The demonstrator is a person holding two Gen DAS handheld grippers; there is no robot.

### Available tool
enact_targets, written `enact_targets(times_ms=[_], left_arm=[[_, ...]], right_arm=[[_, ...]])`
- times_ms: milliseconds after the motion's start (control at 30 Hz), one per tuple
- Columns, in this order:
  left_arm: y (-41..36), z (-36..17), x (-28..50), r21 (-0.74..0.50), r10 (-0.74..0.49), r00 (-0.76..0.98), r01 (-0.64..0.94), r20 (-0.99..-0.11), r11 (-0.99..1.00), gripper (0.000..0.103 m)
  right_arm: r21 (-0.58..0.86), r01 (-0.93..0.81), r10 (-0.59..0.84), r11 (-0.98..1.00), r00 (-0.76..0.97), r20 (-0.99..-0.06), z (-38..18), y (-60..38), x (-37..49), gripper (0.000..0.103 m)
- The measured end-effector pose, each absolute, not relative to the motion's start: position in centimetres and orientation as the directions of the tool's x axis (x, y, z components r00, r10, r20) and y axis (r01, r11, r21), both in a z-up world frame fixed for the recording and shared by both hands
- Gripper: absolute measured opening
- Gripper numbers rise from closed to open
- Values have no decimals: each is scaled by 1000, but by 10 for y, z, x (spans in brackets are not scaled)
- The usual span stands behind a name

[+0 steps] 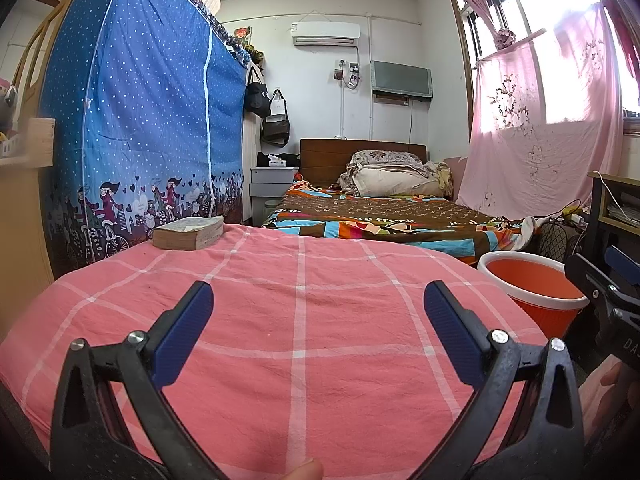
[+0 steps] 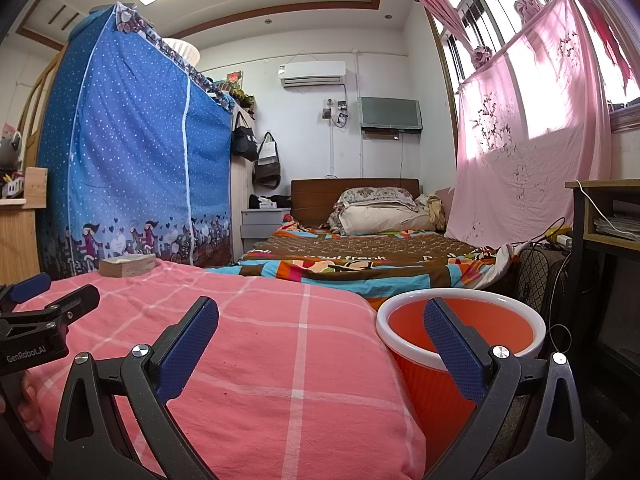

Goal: Collect trash

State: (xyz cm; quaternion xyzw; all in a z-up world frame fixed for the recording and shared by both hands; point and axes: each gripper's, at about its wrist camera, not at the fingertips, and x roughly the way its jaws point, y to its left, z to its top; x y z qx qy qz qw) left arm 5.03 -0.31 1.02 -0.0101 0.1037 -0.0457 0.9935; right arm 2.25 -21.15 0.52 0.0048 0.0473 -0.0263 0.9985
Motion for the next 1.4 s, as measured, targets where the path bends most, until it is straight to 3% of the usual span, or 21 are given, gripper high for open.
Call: enact_targets(times_ms=[1400], left_arm=[[-2,10,53,-9,-62,974,62,-217,998,95]], right_arm=[[6,54,-53,998,993,-105,0,-208,24,103]])
